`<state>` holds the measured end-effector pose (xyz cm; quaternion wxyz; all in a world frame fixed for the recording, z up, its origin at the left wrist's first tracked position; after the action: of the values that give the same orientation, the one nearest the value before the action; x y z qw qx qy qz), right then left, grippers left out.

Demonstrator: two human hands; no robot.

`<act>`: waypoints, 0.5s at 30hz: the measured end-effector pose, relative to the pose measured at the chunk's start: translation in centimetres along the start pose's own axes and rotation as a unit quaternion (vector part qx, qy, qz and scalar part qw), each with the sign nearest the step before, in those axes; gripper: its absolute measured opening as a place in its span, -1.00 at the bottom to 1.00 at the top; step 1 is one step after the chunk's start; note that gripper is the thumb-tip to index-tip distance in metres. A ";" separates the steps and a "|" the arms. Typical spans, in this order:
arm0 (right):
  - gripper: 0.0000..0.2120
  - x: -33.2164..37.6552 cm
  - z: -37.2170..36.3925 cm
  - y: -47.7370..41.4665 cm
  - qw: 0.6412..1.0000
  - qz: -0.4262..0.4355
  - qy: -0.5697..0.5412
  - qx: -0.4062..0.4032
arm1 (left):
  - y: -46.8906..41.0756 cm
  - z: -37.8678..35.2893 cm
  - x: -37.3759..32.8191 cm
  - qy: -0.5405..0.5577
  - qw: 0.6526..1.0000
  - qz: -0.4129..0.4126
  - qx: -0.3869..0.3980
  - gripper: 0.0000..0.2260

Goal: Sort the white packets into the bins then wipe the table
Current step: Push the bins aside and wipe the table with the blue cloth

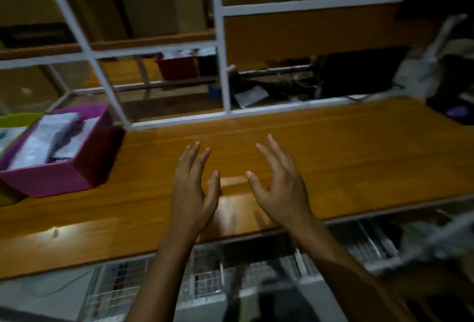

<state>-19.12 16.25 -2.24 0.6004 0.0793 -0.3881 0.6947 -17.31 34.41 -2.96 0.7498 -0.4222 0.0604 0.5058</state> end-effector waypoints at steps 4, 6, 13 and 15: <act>-0.41 -5.8 5.3 3.7 0.998 -0.058 0.014 -0.025 | 0.2 -6.6 -5.8 0.042 0.996 -0.041 0.064 -0.56; -0.40 -7.8 6.9 4.6 0.996 -0.084 0.018 -0.031 | 0.0 -9.2 -7.9 0.055 0.992 -0.063 0.092 -0.56; -0.48 -18.6 13.9 8.2 0.970 -0.219 0.033 -0.100 | -2.3 -22.2 -17.6 0.126 0.957 -0.166 0.202 -0.55; -0.50 -21.7 15.5 8.7 0.959 -0.251 0.040 -0.122 | -3.2 -26.0 -19.5 0.146 0.945 -0.185 0.228 -0.55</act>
<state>-26.66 -10.15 -7.98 0.7758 0.0727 -0.4128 0.4717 -15.42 2.14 -7.55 0.8895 -0.3129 0.2041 0.2632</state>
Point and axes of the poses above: each hand's wrist, its own y-axis away from the middle knuckle, its own z-axis out of the back of the hand, x = y × z, the point moved 5 cm from there along -y, towards the middle knuckle, and after that the axes turned 2 degrees about x, right-handed, at the moved point
